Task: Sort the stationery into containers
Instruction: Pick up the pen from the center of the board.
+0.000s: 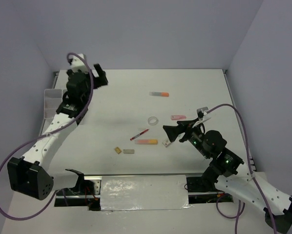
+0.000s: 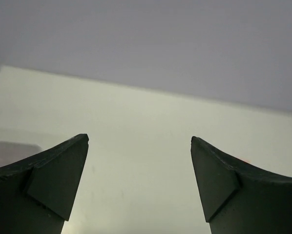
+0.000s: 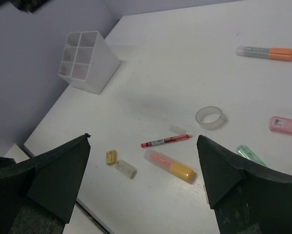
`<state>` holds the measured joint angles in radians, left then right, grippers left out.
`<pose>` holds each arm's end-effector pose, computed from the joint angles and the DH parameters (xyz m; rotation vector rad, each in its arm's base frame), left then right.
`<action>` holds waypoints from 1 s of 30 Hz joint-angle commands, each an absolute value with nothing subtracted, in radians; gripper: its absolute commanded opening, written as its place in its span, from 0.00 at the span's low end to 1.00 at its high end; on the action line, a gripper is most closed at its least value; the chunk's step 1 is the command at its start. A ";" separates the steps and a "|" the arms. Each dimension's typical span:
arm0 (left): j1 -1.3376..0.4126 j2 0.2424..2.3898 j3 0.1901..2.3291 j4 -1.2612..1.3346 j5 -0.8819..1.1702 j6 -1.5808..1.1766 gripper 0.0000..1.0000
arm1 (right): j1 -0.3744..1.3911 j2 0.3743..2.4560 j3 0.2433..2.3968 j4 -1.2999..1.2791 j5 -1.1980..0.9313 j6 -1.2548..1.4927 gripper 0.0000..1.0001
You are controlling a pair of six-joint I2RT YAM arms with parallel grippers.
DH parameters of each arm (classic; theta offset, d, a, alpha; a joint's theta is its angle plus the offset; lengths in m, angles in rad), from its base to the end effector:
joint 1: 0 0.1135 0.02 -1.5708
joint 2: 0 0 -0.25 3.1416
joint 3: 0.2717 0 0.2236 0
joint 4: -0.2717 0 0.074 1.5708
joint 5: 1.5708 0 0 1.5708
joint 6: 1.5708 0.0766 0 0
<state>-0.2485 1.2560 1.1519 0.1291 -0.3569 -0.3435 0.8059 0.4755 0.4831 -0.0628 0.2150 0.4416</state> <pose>0.3059 -0.0500 0.3922 -0.3540 1.5096 -0.1930 0.1235 0.1050 0.2814 -0.1351 1.6773 0.7786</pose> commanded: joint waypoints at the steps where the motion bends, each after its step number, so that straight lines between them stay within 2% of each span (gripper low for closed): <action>1: -0.362 1.249 1.049 0.005 -0.163 -0.362 0.97 | 0.792 0.468 0.583 -0.153 0.172 0.463 0.98; 7: -0.555 1.295 0.914 -0.080 -0.127 -0.304 0.91 | 0.790 0.453 0.620 -0.204 0.097 0.422 0.97; 10: -0.621 1.342 0.925 -0.121 -0.091 -0.278 0.87 | 0.790 0.456 0.621 -0.227 0.078 0.422 0.97; 14: -0.734 1.410 0.980 -0.221 -0.147 -0.224 0.82 | 0.788 0.446 0.607 -0.250 0.078 0.436 0.96; 17: -0.764 1.439 1.005 -0.261 -0.138 -0.206 0.76 | 0.790 0.439 0.600 -0.264 0.071 0.442 0.96; 25: -0.775 1.604 1.104 -0.310 -0.107 -0.158 0.72 | 0.790 0.439 0.598 -0.293 0.071 0.433 0.96; 30: -0.775 1.681 1.161 -0.334 -0.091 -0.141 0.61 | 0.788 0.434 0.592 -0.299 0.069 0.430 0.96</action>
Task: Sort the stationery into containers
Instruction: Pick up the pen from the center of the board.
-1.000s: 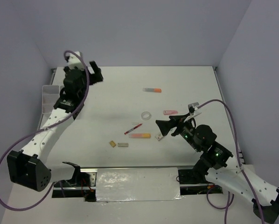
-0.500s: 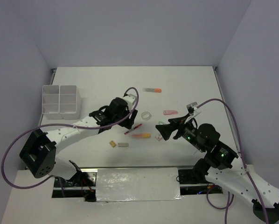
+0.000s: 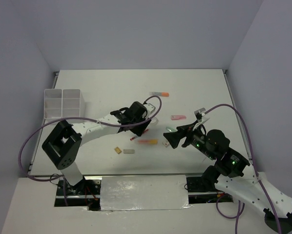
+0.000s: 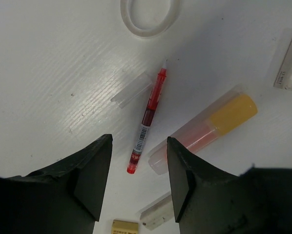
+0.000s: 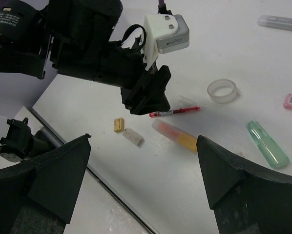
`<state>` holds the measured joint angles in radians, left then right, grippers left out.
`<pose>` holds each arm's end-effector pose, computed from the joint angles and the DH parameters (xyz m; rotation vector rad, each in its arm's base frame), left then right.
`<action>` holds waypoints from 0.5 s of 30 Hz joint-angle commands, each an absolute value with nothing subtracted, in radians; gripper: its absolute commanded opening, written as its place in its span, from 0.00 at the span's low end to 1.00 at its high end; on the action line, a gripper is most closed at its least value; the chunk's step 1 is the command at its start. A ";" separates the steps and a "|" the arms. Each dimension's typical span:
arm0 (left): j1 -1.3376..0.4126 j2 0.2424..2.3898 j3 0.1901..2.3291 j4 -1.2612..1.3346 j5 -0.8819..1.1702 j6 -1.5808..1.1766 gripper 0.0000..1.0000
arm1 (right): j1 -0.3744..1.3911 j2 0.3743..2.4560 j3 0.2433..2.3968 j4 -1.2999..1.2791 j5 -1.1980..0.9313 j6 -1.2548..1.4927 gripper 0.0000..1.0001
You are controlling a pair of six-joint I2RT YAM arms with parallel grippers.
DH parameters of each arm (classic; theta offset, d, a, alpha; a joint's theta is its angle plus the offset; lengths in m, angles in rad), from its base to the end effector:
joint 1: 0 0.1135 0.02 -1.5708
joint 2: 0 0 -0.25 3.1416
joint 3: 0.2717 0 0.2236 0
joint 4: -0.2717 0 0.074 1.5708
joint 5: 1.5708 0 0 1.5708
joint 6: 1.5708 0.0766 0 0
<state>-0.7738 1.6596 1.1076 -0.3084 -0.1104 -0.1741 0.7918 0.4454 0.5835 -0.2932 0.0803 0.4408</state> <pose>0.2598 -0.2420 0.1868 0.6745 2.3511 -0.2938 0.1084 0.1010 0.2871 -0.2531 1.7818 0.8308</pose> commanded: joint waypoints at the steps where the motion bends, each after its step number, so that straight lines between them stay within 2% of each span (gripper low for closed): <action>1: -0.775 1.690 1.163 -0.336 -0.087 -0.141 0.60 | 0.790 0.433 0.592 -0.302 0.069 0.430 0.96; 15: -0.773 1.758 1.158 -0.325 -0.057 -0.146 0.59 | 0.788 0.434 0.581 -0.295 0.074 0.428 0.96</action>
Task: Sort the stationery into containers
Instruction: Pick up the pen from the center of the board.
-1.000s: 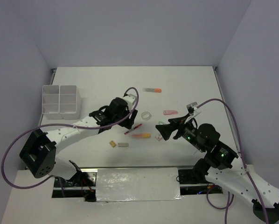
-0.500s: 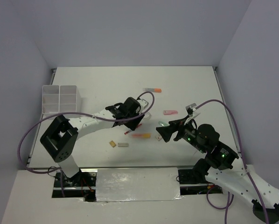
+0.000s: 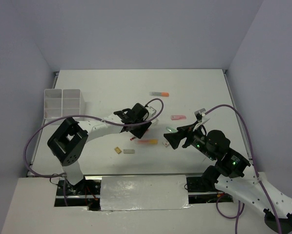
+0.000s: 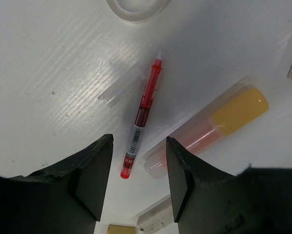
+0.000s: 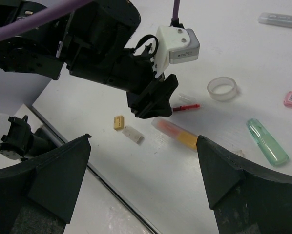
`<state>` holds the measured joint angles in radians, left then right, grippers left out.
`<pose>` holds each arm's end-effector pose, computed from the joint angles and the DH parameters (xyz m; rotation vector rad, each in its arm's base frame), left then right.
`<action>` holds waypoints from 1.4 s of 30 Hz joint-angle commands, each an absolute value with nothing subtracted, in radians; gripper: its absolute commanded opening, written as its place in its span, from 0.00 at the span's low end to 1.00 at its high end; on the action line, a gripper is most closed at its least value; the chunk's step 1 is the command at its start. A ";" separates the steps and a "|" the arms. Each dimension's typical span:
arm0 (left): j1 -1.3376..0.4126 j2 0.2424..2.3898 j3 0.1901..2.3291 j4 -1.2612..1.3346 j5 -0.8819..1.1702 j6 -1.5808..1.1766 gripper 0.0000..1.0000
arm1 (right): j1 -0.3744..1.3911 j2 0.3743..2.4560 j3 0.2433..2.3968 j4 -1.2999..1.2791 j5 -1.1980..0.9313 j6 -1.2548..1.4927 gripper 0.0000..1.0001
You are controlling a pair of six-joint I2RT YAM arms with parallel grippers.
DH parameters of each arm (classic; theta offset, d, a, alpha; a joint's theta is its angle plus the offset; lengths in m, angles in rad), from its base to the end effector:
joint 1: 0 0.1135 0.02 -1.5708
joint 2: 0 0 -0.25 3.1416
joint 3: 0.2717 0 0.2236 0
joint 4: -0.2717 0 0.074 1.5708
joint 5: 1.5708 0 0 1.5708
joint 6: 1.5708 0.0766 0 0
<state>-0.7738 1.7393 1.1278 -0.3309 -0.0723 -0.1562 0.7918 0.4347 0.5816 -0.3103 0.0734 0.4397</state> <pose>0.2622 -0.2484 0.1638 0.7417 2.4228 -0.2873 0.1065 0.0999 0.2852 -0.2612 1.7900 0.8320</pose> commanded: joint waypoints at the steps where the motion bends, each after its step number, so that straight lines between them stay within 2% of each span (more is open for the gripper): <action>1: -0.775 1.762 1.158 -0.325 -0.055 -0.146 0.59 | 0.790 0.433 0.578 -0.293 0.075 0.428 0.96; 11: -0.775 1.818 1.172 -0.324 -0.055 -0.153 0.57 | 0.790 0.426 0.571 -0.291 0.078 0.430 0.96; 24: -0.775 1.845 1.164 -0.324 -0.060 -0.156 0.47 | 0.790 0.428 0.565 -0.281 0.077 0.428 0.96; 26: -0.776 1.845 1.164 -0.325 -0.055 -0.156 0.41 | 0.790 0.426 0.565 -0.284 0.080 0.428 0.96; 39: -0.778 1.815 1.175 -0.324 -0.040 -0.150 0.23 | 0.785 0.426 0.561 -0.281 0.084 0.433 0.96; 40: -0.778 1.813 1.177 -0.325 -0.035 -0.149 0.17 | 0.790 0.426 0.561 -0.282 0.084 0.433 0.96; 42: -0.779 1.815 1.184 -0.327 -0.031 -0.147 0.13 | 0.788 0.426 0.561 -0.282 0.086 0.431 0.96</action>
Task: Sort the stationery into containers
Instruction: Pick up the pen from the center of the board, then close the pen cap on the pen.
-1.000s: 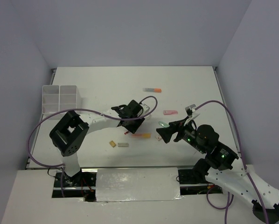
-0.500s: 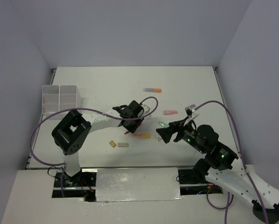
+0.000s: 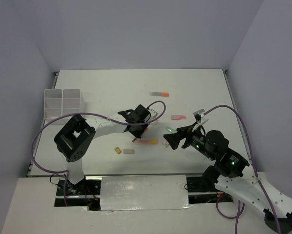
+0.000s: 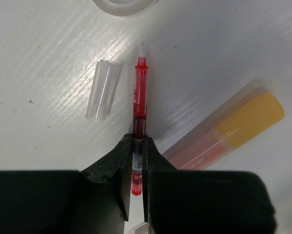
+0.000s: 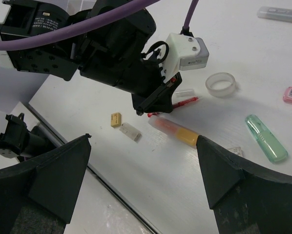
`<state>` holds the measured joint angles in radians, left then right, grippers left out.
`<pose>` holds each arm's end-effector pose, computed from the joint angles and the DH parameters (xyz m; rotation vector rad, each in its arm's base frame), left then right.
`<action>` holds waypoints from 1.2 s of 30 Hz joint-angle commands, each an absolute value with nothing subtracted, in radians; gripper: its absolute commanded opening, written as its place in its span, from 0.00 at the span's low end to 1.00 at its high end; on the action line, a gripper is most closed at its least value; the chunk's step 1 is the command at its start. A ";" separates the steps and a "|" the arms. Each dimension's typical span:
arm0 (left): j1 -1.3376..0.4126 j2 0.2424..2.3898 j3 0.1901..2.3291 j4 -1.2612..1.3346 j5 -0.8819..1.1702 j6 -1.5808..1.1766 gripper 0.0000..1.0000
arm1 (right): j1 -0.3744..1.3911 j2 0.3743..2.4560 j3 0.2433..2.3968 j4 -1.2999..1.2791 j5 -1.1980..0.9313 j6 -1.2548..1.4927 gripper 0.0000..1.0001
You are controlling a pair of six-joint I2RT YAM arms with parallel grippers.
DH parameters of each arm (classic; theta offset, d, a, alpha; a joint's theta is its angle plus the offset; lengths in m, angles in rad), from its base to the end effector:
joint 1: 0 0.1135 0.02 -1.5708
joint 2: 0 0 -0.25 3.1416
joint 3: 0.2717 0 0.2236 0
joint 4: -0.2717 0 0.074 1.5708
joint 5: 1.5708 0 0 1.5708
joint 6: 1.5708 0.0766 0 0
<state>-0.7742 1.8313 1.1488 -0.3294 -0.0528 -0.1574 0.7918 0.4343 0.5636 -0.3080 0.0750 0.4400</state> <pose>0.2668 -0.2552 0.1382 0.7721 2.4888 -0.2744 0.1074 0.1006 0.2792 -0.2628 1.8050 0.8242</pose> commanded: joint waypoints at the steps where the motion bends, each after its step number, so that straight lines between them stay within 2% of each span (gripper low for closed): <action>1: -0.781 1.813 1.187 -0.330 -0.025 -0.144 0.05 | 0.790 0.426 0.561 -0.282 0.087 0.431 0.96; 3: -0.785 1.809 1.196 -0.331 -0.020 -0.143 0.00 | 0.790 0.426 0.563 -0.285 0.089 0.433 0.96; 12: -0.804 1.714 1.236 -0.354 -0.038 -0.152 0.00 | 0.790 0.428 0.581 -0.291 0.147 0.460 0.95; 20: -0.747 1.594 1.321 -0.514 -0.354 -0.332 0.00 | 0.790 0.466 0.661 -0.327 0.276 0.572 0.95; 25: -0.646 1.402 1.252 -0.653 -0.494 -0.455 0.00 | 0.790 0.624 0.736 -0.435 0.419 0.807 0.95; 31: -0.638 1.107 1.236 -0.797 -0.529 -0.402 0.00 | 0.923 0.993 0.900 -0.617 0.714 1.104 0.96; 36: -0.638 0.907 1.036 -0.694 -0.513 -0.324 0.00 | 0.999 1.320 1.182 -0.843 0.818 1.300 0.98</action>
<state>-0.6338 0.9730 1.1522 -0.7086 -0.5083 -0.3794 0.9752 1.2091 1.0401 -0.6735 0.6678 1.1015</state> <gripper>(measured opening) 0.208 0.976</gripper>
